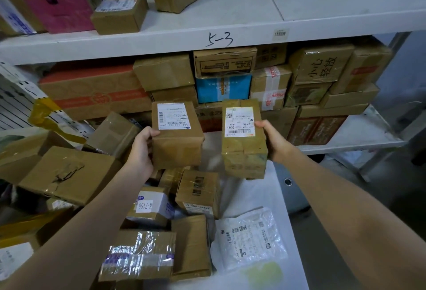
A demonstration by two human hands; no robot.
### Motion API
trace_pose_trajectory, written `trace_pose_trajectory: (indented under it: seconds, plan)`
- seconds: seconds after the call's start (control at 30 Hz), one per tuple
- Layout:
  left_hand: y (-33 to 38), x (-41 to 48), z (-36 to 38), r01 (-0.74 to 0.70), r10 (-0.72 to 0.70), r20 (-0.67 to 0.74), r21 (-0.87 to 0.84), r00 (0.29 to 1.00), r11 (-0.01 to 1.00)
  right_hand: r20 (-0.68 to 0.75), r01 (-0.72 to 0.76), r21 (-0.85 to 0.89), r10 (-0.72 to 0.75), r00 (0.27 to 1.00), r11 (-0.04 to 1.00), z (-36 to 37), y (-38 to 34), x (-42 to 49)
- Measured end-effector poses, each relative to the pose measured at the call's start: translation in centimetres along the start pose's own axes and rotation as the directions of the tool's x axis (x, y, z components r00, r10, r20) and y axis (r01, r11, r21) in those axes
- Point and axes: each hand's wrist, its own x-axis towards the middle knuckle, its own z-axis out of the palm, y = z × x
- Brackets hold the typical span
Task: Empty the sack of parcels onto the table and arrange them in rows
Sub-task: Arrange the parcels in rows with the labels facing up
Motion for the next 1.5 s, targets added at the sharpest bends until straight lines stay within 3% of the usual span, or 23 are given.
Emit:
trace_pose_trajectory:
  seconds: [0.07,0.37,0.5,0.6,0.67,0.7,0.73,0.77,0.8,0.83,0.87,0.9,0.97,1.03,1.17,1.37,1.5]
  plan:
    - [-0.3,0.1,0.1,0.025,-0.025,0.013,0.007,1.000,1.000,0.002,-0.020,0.074,0.020,1.000,0.997,-0.3,1.2,0.5]
    - [-0.7,1.5,0.2,0.034,-0.036,0.079,0.033,0.996,0.999,-0.115,0.072,0.078,-0.063,0.991,0.994,-1.0,1.4,1.9]
    - [-0.5,2.2,0.3,0.044,-0.048,0.068,0.056,0.997,0.997,-0.344,0.146,-0.127,-0.182,0.921,0.981,-0.9,0.9,2.5]
    - [-0.8,2.6,0.7,0.043,-0.051,0.083,0.094,0.995,0.995,-0.342,0.188,-0.451,-0.363,0.867,0.873,-0.1,0.2,2.6]
    - [-1.1,2.8,1.1,0.030,-0.041,0.095,0.117,0.995,0.993,-0.295,0.159,-0.720,-0.506,0.811,0.676,0.5,-1.0,2.2]
    - [-1.2,2.8,1.2,0.024,-0.037,0.094,0.130,0.995,0.991,-0.228,0.115,-0.861,-0.578,0.783,0.495,0.8,-1.7,1.9]
    - [-1.2,2.9,1.3,0.022,-0.036,0.092,0.141,0.995,0.990,-0.098,0.053,-0.975,-0.627,0.773,0.218,1.2,-2.6,1.5]
    - [-1.3,2.9,1.4,0.021,-0.036,0.094,0.152,0.995,0.988,0.083,0.008,-0.992,-0.615,0.784,-0.123,1.5,-3.5,1.3]
    - [-1.3,2.8,1.5,0.019,-0.035,0.099,0.160,0.994,0.987,0.265,-0.003,-0.896,-0.539,0.800,-0.445,2.0,-4.5,1.1]
    - [-1.3,2.7,1.5,0.012,-0.030,0.106,0.169,0.994,0.986,0.388,0.011,-0.741,-0.414,0.823,-0.672,2.4,-5.1,1.5]
    - [-1.2,2.6,1.5,-0.001,-0.020,0.117,0.180,0.993,0.984,0.449,0.036,-0.586,-0.288,0.846,-0.809,2.8,-5.6,1.9]
    - [-1.1,2.5,1.4,-0.014,-0.010,0.125,0.190,0.992,0.982,0.472,0.070,-0.462,-0.178,0.864,-0.884,3.0,-5.8,2.7]
    - [-0.8,2.4,1.2,-0.040,0.014,0.129,0.202,0.991,0.979,0.451,0.143,-0.309,-0.013,0.893,-0.940,3.3,-5.8,4.2]
    - [-0.8,2.5,0.8,-0.043,0.019,0.123,0.194,0.992,0.980,0.427,0.164,-0.214,0.059,0.902,-0.963,3.1,-5.8,4.8]
    - [-1.1,2.8,0.1,-0.014,-0.003,0.121,0.147,0.993,0.989,0.496,0.206,-0.172,0.096,0.863,-0.963,2.5,-6.9,4.1]
    - [-2.2,2.8,0.4,0.053,-0.063,0.101,0.099,0.993,0.994,0.418,0.196,-0.159,0.113,0.901,-0.968,1.3,-6.9,3.2]
    - [-2.0,2.8,0.1,0.053,-0.060,0.105,0.070,0.993,0.996,0.501,0.205,-0.143,0.107,0.859,-0.968,1.5,-6.3,3.4]
